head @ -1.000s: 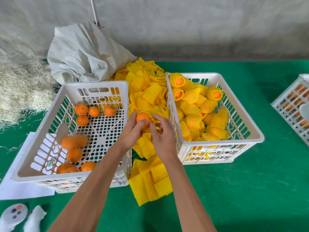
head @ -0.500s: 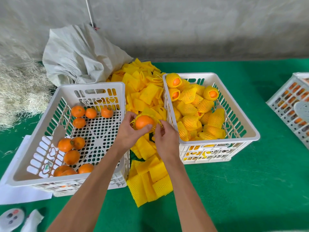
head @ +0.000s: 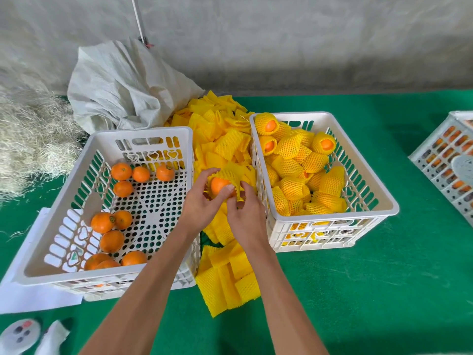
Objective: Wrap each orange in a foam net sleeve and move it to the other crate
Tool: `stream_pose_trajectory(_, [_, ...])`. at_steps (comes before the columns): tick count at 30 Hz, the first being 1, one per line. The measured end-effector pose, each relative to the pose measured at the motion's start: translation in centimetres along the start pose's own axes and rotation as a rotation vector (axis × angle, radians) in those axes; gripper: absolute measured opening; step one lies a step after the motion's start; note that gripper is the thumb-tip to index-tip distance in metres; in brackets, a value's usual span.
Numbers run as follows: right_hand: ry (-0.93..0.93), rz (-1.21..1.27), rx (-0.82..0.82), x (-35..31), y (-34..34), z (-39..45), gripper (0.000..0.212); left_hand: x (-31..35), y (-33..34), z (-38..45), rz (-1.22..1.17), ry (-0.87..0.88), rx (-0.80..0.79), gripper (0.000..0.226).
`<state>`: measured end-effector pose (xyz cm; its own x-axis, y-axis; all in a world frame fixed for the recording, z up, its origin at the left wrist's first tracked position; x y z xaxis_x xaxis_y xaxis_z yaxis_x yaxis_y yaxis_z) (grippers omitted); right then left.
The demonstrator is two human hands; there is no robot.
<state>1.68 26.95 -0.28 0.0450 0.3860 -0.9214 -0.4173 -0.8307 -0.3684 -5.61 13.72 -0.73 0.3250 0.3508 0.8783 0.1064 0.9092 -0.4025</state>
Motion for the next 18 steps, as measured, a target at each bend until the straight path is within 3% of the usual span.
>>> stream_pose_trajectory(4, [-0.005,-0.009,-0.005,0.4,-0.1,0.0,0.049,-0.6,0.4,-0.1,-0.013,-0.019,-0.054,0.06])
stream_pose_trajectory(8, [-0.013,-0.065,0.029,0.8,-0.8,0.4,0.042,-0.8,0.8,-0.2,-0.031,-0.021,-0.211,0.082])
stream_pose_trajectory(10, [-0.031,-0.068,0.05,0.9,-1.2,0.5,0.036,-0.7,1.1,-0.2,-0.065,-0.018,-0.27,0.081])
stream_pose_trajectory(18, [-0.193,-0.116,0.101,-1.0,-1.3,0.0,0.023,-0.9,-0.6,-0.1,0.089,-0.049,0.063,0.072])
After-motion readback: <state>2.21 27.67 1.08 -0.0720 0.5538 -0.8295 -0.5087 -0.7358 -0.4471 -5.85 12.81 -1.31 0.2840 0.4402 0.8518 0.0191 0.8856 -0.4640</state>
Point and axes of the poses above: each hand's wrist, its own z-axis towards the middle knuckle, its own y-axis out of the palm, x = y × z, the point moved 6 cm from there along z, towards the middle knuckle, and after that the axes turned 7 degrees about z, right-handed, at the moved point
